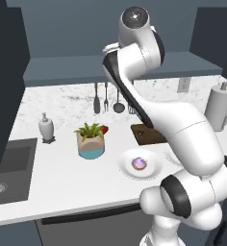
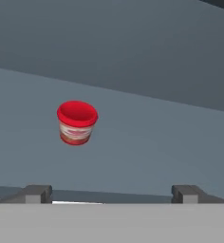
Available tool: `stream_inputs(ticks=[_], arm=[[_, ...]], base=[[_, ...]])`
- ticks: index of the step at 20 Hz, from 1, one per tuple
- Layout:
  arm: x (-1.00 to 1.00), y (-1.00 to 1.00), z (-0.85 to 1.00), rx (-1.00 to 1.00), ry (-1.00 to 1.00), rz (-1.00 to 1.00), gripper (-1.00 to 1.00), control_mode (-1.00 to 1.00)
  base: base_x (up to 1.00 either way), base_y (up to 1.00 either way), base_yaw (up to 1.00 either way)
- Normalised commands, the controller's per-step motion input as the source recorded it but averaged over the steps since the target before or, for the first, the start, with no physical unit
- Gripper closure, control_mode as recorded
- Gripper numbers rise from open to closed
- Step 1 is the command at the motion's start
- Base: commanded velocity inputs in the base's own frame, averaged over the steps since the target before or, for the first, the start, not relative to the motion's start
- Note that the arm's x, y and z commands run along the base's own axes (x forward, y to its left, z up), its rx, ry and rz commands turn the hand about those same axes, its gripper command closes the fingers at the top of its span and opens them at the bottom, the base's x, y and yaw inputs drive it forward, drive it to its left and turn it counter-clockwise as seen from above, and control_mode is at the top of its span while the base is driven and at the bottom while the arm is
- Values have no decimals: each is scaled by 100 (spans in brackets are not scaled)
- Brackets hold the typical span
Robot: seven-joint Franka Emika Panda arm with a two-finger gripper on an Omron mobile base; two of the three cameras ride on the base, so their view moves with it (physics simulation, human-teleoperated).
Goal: From the different types of pastries on the counter, select a croissant and place it on the cutting board. Then retrieve a jar of jam from the cabinet and place it alongside the croissant on the cutting board.
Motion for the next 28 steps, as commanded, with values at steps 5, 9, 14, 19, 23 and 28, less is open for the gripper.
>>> stream_inputs(ticks=[5, 9, 14, 19, 23, 28], arm=[[0, 0, 0, 0, 0, 0, -100, -100], [0, 4, -16, 0, -5, 15, -100, -100], [0, 4, -29, 7, -15, 30, -100, -100], [0, -1, -8, 7, -7, 15, -100, -100], [0, 0, 0, 0, 0, 0, -100, -100], [19, 0, -6, 0, 1, -4, -100, -100]], base=[[0, 0, 0], [0, 0, 0], [0, 0, 0], [0, 0, 0], [0, 0, 0], [0, 0, 0]])
